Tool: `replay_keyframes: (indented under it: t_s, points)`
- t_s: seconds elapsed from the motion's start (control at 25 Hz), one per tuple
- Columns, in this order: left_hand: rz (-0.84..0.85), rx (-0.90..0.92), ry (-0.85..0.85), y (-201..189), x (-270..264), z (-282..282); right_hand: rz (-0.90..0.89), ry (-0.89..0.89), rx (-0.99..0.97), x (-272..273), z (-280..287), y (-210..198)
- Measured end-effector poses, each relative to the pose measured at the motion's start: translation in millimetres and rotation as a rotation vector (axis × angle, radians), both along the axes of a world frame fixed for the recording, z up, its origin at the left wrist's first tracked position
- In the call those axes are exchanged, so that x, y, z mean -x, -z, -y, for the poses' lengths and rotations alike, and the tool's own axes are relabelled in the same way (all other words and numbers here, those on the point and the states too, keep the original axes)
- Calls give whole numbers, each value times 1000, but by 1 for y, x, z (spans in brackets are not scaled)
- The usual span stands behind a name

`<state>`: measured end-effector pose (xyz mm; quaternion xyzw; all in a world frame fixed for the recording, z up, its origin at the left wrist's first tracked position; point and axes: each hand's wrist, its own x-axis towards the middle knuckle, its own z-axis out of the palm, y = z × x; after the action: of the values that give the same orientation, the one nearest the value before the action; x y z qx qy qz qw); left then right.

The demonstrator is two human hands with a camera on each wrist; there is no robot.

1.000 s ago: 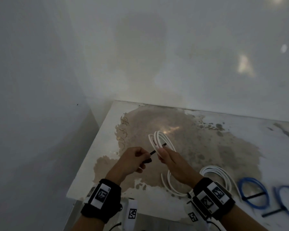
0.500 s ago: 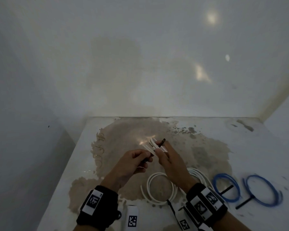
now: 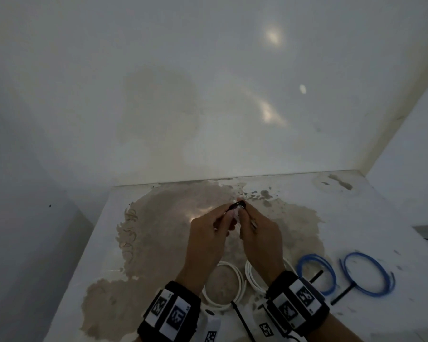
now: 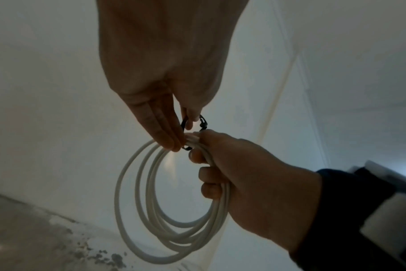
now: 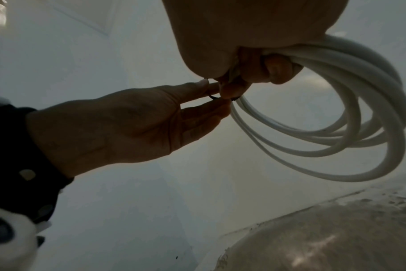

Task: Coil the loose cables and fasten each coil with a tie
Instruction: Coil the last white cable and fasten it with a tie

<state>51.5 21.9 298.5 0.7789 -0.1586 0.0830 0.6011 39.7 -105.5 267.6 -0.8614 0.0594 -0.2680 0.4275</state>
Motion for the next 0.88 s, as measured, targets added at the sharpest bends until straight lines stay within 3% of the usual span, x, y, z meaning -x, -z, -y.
replay_keyframes:
  t_s: [0.16,0.36,0.6,0.76,0.88]
  points:
    - [-33,55,23,2,-1,8,32,47,53,3,7,-10]
    - [-100,180,20,2,-4,11,53,-24,3,5,7,-20]
    - [25,106,5,-6,6,13,51,-69,-47,0,4,-26]
    - [45,109,-1,-5,6,15,42,-44,-151,0,-2,-28]
    - [-30,153,33,0,3,16,62,-55,-295,2,-4,-30]
